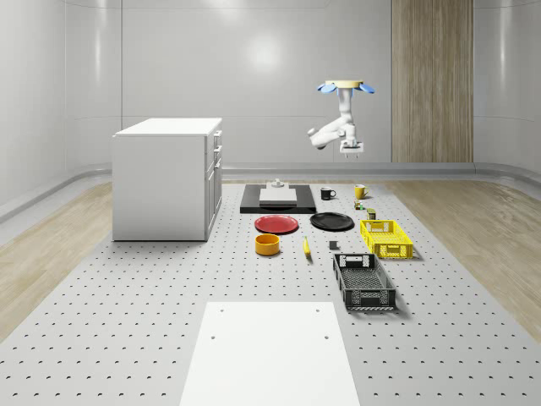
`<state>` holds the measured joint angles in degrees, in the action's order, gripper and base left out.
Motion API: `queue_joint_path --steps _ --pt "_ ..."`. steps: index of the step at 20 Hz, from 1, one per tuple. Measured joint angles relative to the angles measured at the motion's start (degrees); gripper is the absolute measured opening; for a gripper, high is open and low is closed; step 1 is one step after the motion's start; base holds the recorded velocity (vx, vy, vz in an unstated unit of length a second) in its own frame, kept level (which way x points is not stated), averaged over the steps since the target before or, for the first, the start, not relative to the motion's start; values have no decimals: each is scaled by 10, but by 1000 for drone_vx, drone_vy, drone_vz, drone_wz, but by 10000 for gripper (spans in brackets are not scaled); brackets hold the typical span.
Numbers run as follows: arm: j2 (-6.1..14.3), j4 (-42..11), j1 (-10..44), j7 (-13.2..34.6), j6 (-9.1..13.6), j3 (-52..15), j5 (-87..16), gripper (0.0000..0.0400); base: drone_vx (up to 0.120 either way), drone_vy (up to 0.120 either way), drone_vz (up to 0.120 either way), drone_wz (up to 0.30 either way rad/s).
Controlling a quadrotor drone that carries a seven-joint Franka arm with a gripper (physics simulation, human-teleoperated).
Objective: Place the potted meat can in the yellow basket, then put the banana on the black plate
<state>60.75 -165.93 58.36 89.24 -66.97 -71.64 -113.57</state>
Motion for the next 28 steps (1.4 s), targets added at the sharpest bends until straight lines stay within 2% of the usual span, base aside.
queue_joint_path --steps 24,28 --pt "73 4 38 32 -56 -29 33 400 120 0 -120 0" --pt "84 5 41 36 -66 -32 39 400 120 60 -20 0"
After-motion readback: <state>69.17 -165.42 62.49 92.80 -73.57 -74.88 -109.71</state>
